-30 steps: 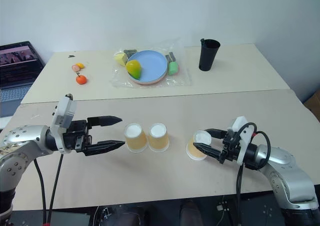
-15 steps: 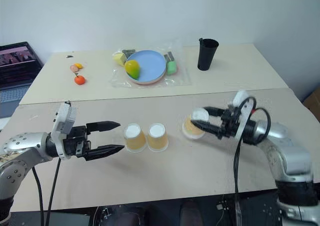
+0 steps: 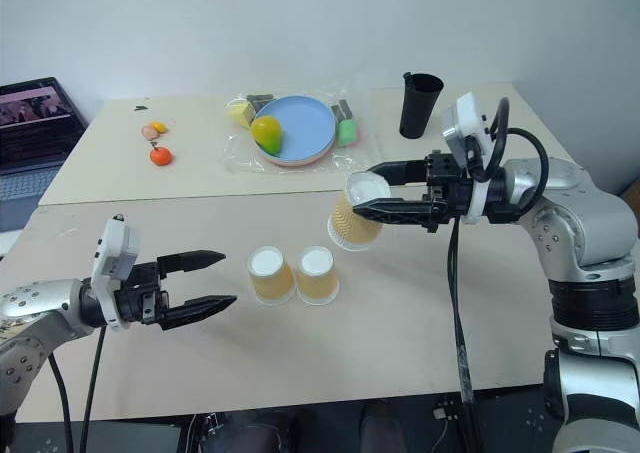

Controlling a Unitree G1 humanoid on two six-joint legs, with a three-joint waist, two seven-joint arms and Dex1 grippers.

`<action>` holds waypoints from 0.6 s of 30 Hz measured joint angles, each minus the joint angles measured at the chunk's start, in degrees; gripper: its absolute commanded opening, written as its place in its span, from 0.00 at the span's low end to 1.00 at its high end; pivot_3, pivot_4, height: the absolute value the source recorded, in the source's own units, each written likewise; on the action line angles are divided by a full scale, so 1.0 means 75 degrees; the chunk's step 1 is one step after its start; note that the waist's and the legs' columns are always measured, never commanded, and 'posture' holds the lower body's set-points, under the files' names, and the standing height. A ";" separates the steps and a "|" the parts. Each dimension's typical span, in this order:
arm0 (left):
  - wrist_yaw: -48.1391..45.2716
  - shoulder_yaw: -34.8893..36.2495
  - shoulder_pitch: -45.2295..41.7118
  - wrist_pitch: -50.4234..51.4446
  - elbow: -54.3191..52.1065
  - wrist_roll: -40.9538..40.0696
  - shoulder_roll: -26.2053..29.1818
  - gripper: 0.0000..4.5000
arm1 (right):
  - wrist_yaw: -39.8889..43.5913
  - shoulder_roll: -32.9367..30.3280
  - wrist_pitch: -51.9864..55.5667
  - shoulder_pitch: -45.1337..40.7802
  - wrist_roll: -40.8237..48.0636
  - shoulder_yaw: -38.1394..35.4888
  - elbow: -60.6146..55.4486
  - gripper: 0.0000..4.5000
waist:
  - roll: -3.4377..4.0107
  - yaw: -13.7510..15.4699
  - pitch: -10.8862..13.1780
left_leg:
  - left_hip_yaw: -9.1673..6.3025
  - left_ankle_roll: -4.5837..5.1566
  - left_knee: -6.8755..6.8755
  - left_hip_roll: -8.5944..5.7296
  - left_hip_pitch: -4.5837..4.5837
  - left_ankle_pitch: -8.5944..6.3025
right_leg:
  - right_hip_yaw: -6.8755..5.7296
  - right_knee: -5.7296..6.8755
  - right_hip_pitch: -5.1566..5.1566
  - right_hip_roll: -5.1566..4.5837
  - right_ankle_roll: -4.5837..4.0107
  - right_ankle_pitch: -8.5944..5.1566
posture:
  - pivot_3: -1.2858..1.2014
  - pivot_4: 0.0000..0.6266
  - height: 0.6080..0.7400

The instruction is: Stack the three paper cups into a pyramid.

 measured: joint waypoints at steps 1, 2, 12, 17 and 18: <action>0.0016 0.0000 0.0016 -0.0007 -0.0011 -0.0001 -0.0010 1.00 | 0.0046 0.0043 -0.0001 -0.0005 -0.0012 0.0085 0.0028 0.60 | 0.0000 -0.0001 0.0000 | 0.0000 0.0000 0.0000 0.0000 0.0000 0.0000 | 0.0000 -0.0001 0.0000 0.0000 0.0000 0.0000 | 0.52 0.24 0.96; 0.0047 0.0004 0.0060 -0.0013 -0.0027 -0.0001 -0.0020 1.00 | 0.0084 0.0140 -0.0005 -0.0023 -0.0035 0.0148 0.0054 0.60 | 0.0000 -0.0006 0.0000 | 0.0000 0.0000 0.0000 0.0000 -0.0001 0.0000 | 0.0001 -0.0002 0.0000 0.0000 0.0000 0.0000 | 0.52 0.24 0.96; 0.0281 -0.0037 -0.0053 -0.0023 -0.0072 -0.0015 -0.0206 1.00 | 0.0329 0.1401 -0.0210 -0.1136 -0.0595 0.1019 0.0664 0.60 | 0.0000 -0.0004 0.0000 | 0.0000 -0.0030 -0.0003 0.0000 -0.0004 0.0017 | -0.0001 0.0000 -0.0013 0.0001 -0.0006 0.0005 | 0.52 0.24 0.96; 0.0329 -0.0100 -0.0050 -0.0024 -0.0074 -0.0005 -0.0292 1.00 | 0.0414 0.1663 -0.0275 -0.1179 -0.0737 0.1121 0.0774 0.60 | 0.0000 -0.0011 0.0000 | 0.0000 -0.0032 -0.0003 0.0002 -0.0004 0.0018 | -0.0001 0.0002 -0.0015 0.0001 -0.0007 0.0005 | 0.52 0.24 0.96; 0.0339 -0.0109 -0.0050 -0.0024 -0.0076 -0.0002 -0.0302 1.00 | 0.0418 0.1715 -0.0321 -0.1159 -0.0774 0.1184 0.0780 0.60 | 0.0000 -0.0023 0.0000 | 0.0000 -0.0034 -0.0002 0.0002 -0.0004 0.0019 | -0.0001 0.0005 -0.0018 0.0001 -0.0008 0.0005 | 0.52 0.24 0.96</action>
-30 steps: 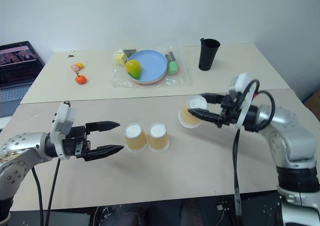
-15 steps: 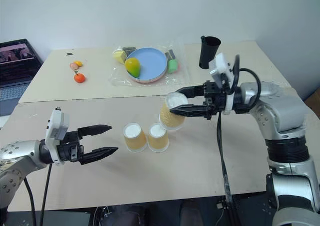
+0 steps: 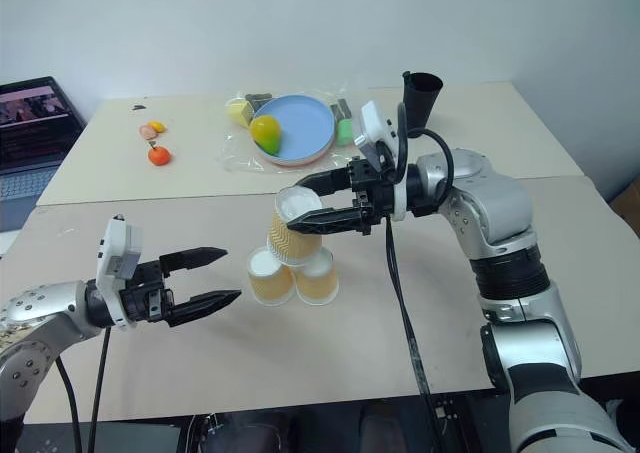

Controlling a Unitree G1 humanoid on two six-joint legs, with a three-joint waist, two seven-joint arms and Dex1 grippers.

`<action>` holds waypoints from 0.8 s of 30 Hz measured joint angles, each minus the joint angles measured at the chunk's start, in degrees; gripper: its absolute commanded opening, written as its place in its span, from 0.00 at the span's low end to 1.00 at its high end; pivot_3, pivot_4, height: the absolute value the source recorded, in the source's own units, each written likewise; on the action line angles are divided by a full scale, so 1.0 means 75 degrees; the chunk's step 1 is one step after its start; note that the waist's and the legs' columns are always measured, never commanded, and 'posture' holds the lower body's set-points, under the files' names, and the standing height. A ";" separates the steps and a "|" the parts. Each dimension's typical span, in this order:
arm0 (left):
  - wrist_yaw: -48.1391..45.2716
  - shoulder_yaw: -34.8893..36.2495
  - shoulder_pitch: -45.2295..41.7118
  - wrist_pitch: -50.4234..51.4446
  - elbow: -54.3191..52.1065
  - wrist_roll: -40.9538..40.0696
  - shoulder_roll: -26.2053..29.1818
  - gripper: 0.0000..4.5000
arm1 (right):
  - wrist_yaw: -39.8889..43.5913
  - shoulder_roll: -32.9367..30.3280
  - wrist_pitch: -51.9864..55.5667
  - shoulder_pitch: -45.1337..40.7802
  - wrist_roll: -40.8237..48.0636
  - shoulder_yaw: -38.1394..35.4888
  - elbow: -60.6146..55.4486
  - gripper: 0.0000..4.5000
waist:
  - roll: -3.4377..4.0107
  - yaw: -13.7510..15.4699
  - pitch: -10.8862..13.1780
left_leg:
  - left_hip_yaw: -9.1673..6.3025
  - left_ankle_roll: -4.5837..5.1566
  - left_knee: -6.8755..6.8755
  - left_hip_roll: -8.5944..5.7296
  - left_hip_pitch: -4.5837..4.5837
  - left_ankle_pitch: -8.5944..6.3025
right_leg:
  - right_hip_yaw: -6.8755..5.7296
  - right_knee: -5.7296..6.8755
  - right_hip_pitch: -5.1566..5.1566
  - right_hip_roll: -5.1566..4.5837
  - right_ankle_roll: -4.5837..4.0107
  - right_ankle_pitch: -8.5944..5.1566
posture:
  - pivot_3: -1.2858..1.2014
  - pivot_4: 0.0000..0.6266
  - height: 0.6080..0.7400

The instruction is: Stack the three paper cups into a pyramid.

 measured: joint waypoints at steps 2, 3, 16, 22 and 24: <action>0.0019 -0.0008 0.0000 0.0000 -0.0010 0.0000 -0.0012 1.00 | 0.0012 0.0069 -0.0063 0.0030 -0.0123 0.0107 0.0006 0.60 | 0.0000 -0.0017 0.0000 | 0.0000 -0.0001 0.0000 0.0001 0.0000 0.0001 | 0.0000 0.0005 -0.0003 0.0000 -0.0001 0.0001 | 0.52 0.24 0.96; 0.0024 -0.0008 0.0000 0.0000 -0.0018 -0.0001 -0.0015 1.00 | 0.0016 0.0096 -0.0083 0.0051 -0.0141 0.0122 0.0023 0.60 | 0.0000 -0.0018 0.0000 | 0.0000 -0.0002 -0.0001 0.0001 0.0000 0.0001 | 0.0000 0.0006 -0.0004 0.0000 -0.0002 0.0001 | 0.52 0.24 0.96; -0.0002 -0.0059 0.0001 -0.0088 0.0020 0.0112 -0.0069 1.00 | 0.0009 0.0504 -0.0290 0.0063 -0.0493 0.0165 0.0449 0.60 | 0.0000 -0.0025 0.0000 | -0.0001 -0.0003 0.0000 -0.0001 -0.0001 0.0002 | 0.0000 0.0005 -0.0005 0.0000 -0.0002 0.0002 | 0.52 0.24 0.96; -0.0042 -0.0087 0.0011 -0.0190 0.0026 0.0132 -0.0102 1.00 | 0.0071 0.0514 -0.0290 0.0077 -0.0504 0.0194 0.0438 0.60 | 0.0000 -0.0033 0.0000 | -0.0003 -0.0003 0.0000 0.0000 0.0000 0.0002 | 0.0000 0.0005 -0.0006 0.0000 -0.0002 0.0002 | 0.52 0.24 0.96; -0.0046 -0.0116 0.0026 -0.0239 0.0044 0.0155 -0.0121 1.00 | 0.0099 0.0514 -0.0290 0.0116 -0.0505 0.0205 0.0434 0.71 | 0.0000 -0.0031 0.0000 | -0.0002 -0.0003 0.0000 0.0000 0.0000 0.0002 | 0.0000 0.0005 -0.0006 0.0000 -0.0002 0.0002 | 0.52 0.24 0.96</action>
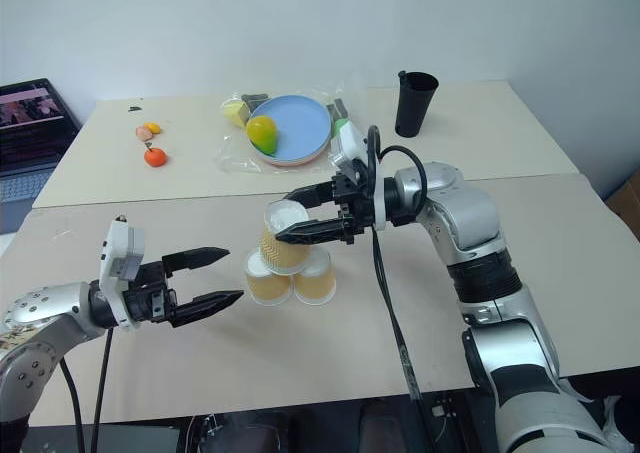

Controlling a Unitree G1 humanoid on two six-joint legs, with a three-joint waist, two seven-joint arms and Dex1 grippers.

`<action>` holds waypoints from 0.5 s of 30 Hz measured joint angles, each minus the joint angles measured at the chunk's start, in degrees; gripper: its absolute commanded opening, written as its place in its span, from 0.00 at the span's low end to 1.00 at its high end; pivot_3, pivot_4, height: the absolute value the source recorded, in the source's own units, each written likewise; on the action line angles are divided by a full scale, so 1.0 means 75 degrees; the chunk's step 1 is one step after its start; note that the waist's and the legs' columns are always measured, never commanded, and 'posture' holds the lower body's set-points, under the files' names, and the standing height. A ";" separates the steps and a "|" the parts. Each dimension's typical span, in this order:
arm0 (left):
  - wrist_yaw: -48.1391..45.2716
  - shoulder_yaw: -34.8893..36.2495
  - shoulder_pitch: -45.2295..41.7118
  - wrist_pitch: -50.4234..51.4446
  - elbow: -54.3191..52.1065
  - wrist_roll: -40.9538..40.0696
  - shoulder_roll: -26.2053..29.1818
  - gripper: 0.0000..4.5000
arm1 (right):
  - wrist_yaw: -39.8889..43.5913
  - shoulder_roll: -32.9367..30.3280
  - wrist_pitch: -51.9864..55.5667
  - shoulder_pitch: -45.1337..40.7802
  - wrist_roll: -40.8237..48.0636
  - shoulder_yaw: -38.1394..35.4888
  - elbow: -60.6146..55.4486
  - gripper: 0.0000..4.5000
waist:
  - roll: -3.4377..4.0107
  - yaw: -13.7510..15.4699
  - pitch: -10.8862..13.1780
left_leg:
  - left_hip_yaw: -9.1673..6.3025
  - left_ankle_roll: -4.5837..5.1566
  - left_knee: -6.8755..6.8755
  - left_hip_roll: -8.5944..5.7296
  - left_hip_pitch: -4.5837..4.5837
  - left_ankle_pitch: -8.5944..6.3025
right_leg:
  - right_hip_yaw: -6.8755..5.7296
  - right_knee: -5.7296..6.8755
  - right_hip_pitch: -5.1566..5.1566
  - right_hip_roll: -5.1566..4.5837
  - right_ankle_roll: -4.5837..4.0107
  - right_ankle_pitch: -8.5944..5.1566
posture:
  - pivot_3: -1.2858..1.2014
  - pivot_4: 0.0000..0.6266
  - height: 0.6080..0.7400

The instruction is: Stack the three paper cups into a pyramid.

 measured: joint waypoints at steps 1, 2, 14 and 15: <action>0.0000 -0.0017 0.0002 -0.0027 0.0012 0.0033 -0.0013 1.00 | 0.0008 0.0000 0.0000 0.0032 -0.0005 0.0011 0.0000 0.78 | 0.0000 0.0001 0.0000 | 0.0000 0.0000 0.0000 0.0000 0.0000 0.0000 | 0.0000 0.0000 0.0000 0.0000 0.0000 0.0000 | 0.52 0.24 0.96; 0.0000 -0.0036 0.0002 -0.0038 0.0025 0.0061 -0.0022 1.00 | 0.0013 0.0000 0.0000 0.0068 -0.0015 0.0023 -0.0001 0.83 | 0.0000 0.0001 0.0000 | 0.0001 0.0000 0.0000 0.0000 0.0000 0.0000 | 0.0000 0.0000 0.0000 0.0000 0.0000 0.0000 | 0.52 0.24 0.96; -0.0057 -0.0187 -0.0025 -0.0063 0.0114 0.0125 -0.0132 1.00 | 0.0005 -0.0120 0.0019 0.0160 -0.0133 0.0039 0.0000 0.99 | 0.0000 0.0005 0.0000 | 0.0001 0.0000 0.0000 -0.0001 0.0000 0.0000 | 0.0000 0.0000 0.0000 0.0000 0.0000 0.0000 | 0.52 0.24 0.96; -0.0075 -0.0221 -0.0047 -0.0063 0.0144 0.0128 -0.0144 1.00 | 0.0052 -0.0194 0.0075 0.0113 -0.0113 0.0030 0.0002 0.99 | 0.0000 0.0008 0.0000 | 0.0001 0.0000 0.0001 -0.0002 -0.0001 0.0000 | 0.0000 0.0000 -0.0001 0.0000 0.0000 0.0000 | 0.52 0.24 0.96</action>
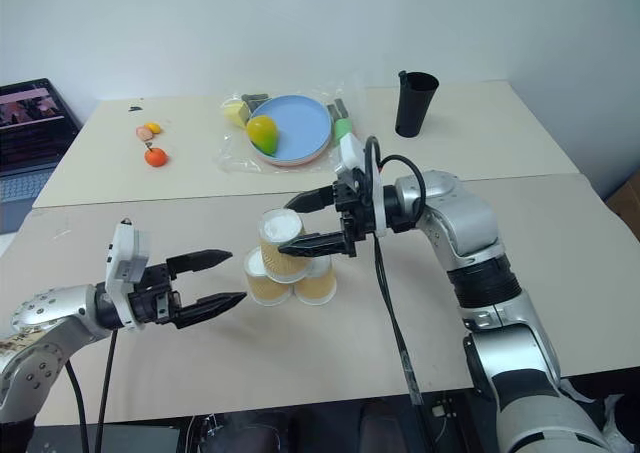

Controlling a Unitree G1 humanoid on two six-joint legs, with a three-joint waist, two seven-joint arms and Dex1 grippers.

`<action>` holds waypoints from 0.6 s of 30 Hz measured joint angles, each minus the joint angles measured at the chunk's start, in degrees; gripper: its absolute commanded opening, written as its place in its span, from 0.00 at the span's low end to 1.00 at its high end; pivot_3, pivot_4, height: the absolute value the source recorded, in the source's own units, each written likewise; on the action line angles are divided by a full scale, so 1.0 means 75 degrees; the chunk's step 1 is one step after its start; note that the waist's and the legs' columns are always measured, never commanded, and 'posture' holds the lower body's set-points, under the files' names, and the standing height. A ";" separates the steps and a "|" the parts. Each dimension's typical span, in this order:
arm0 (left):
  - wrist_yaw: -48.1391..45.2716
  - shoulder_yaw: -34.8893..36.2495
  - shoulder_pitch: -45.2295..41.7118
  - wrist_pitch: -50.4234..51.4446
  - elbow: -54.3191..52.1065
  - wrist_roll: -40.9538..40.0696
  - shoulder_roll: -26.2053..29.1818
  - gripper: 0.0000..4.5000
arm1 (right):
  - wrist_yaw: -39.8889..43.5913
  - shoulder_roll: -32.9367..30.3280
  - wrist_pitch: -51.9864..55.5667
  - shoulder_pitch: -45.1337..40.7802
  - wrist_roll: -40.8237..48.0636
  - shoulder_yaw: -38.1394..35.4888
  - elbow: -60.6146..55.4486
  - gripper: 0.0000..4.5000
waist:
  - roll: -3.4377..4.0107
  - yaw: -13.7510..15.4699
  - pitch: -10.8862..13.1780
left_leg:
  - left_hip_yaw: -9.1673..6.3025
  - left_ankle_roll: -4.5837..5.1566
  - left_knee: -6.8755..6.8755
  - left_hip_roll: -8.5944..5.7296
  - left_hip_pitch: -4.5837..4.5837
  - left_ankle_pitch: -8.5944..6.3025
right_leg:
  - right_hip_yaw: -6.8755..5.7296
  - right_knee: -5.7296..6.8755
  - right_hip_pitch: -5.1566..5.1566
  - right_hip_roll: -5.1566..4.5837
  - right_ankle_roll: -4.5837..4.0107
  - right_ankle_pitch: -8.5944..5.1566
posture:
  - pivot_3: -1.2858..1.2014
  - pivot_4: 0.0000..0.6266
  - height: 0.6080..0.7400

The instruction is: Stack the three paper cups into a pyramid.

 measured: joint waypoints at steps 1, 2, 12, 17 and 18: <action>-0.0020 -0.0046 -0.0043 -0.0004 0.0046 0.0011 -0.0020 1.00 | 0.0049 -0.0097 0.0098 -0.0087 0.0077 -0.0063 0.0005 0.99 | 0.0000 0.0001 0.0000 | 0.0000 0.0000 0.0001 0.0001 0.0000 0.0000 | 0.0000 0.0000 0.0000 0.0000 0.0000 0.0000 | 0.52 0.24 0.96; -0.0036 -0.0105 -0.0095 -0.0013 0.0107 0.0028 -0.0034 1.00 | 0.0108 -0.0209 0.0202 -0.0224 0.0163 -0.0147 0.0012 0.99 | 0.0000 0.0007 0.0000 | 0.0001 0.0000 0.0000 -0.0001 0.0000 0.0000 | 0.0000 -0.0001 0.0000 0.0000 0.0000 0.0000 | 0.52 0.24 0.96; -0.0186 -0.0448 -0.0461 -0.0171 0.0468 0.0259 -0.0163 1.00 | 0.0234 -0.0979 0.0716 -0.0713 0.0712 -0.0984 0.0056 0.99 | -0.0001 0.0019 0.0000 | 0.0003 0.0002 0.0000 0.0001 -0.0001 -0.0002 | -0.0002 -0.0003 0.0001 0.0000 0.0000 0.0000 | 0.52 0.24 0.96; -0.0088 -0.0120 -0.0325 -0.0191 0.0465 0.0256 -0.0137 1.00 | -0.0272 -0.1603 0.0713 0.0092 0.0707 -0.1690 0.0008 0.99 | -0.0001 0.0061 0.0000 | 0.0003 0.0005 0.0001 0.0000 -0.0004 -0.0003 | -0.0001 -0.0006 0.0003 -0.0001 0.0000 0.0000 | 0.52 0.24 0.96; -0.0037 -0.0018 -0.0295 -0.0191 0.0456 0.0251 -0.0118 1.00 | -0.0384 -0.1679 0.0702 0.0268 0.0701 -0.1786 -0.0005 0.99 | -0.0001 0.0058 0.0000 | 0.0003 0.0004 0.0000 0.0001 -0.0003 -0.0002 | -0.0002 -0.0004 0.0002 -0.0001 0.0000 0.0000 | 0.52 0.24 0.96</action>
